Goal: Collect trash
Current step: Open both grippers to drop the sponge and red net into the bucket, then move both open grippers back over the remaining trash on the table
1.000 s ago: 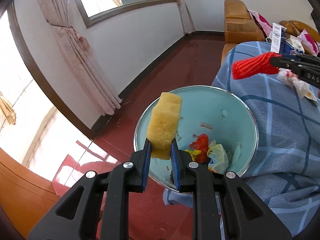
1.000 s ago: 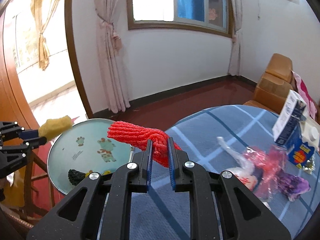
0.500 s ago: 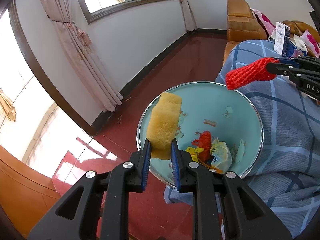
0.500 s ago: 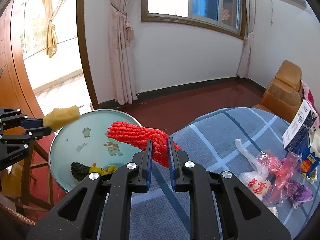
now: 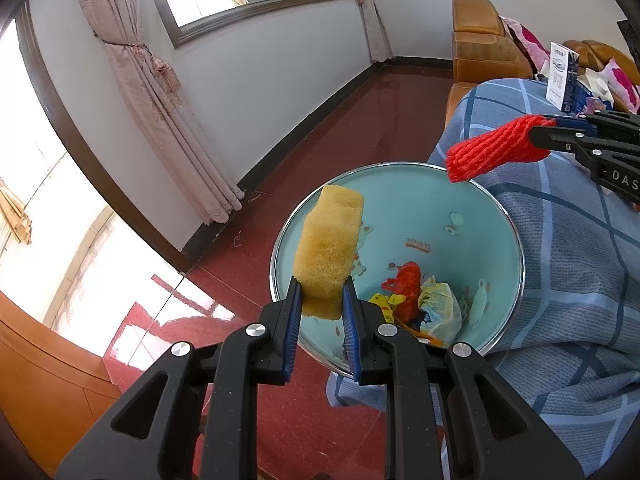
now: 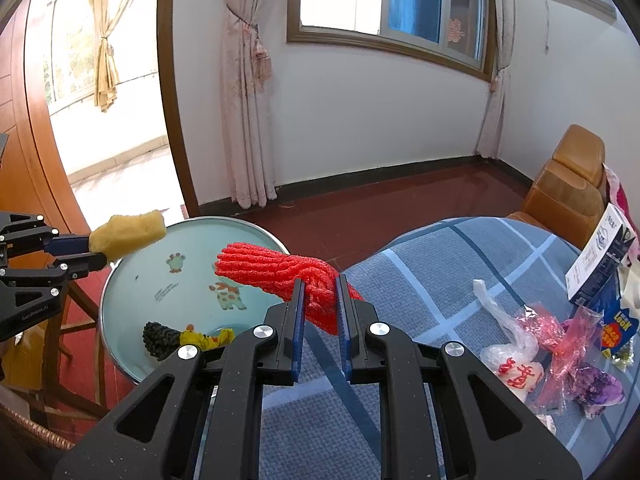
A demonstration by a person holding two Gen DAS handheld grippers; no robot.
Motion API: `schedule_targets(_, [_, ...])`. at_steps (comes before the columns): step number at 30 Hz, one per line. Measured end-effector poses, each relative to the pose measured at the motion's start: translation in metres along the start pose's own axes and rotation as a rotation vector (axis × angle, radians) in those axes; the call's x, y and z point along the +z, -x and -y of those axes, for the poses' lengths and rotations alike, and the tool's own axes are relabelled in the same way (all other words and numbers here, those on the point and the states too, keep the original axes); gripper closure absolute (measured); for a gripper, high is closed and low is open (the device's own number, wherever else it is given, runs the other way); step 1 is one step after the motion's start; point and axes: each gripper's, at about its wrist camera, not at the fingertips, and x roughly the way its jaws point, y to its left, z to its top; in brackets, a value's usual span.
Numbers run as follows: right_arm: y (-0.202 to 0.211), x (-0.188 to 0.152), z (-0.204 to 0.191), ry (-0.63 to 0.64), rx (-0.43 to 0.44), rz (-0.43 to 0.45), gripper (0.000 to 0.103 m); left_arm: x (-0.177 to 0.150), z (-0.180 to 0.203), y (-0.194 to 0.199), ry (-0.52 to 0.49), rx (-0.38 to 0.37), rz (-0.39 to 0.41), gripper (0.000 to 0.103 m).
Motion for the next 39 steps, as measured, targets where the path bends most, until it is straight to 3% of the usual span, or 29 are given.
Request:
schedule_targets(7, [0.0, 0.0, -0.003, 0.008, 0.005, -0.003, 0.086, 0.001, 0.002, 0.001, 0.0, -0.002, 0.006, 0.08])
schedule_targets(9, [-0.001, 0.0, -0.005, 0.016, 0.014, -0.005, 0.075, 0.001, 0.001, 0.002, 0.007, 0.001, 0.015, 0.062])
schedule_targets(11, [0.0, 0.0, -0.008, 0.03, 0.009, 0.003, 0.06, 0.001, 0.002, 0.004, 0.003, 0.0, 0.023, 0.061])
schedule_targets(21, [0.003, -0.005, -0.005, 0.017, -0.001, -0.001, 0.058, 0.003, 0.0, 0.006, 0.012, 0.018, 0.037, 0.043])
schedule_targets(39, [0.015, -0.015, 0.009, -0.008, -0.026, 0.006, 0.054, 0.002, 0.007, 0.005, -0.007, 0.02, 0.027, 0.037])
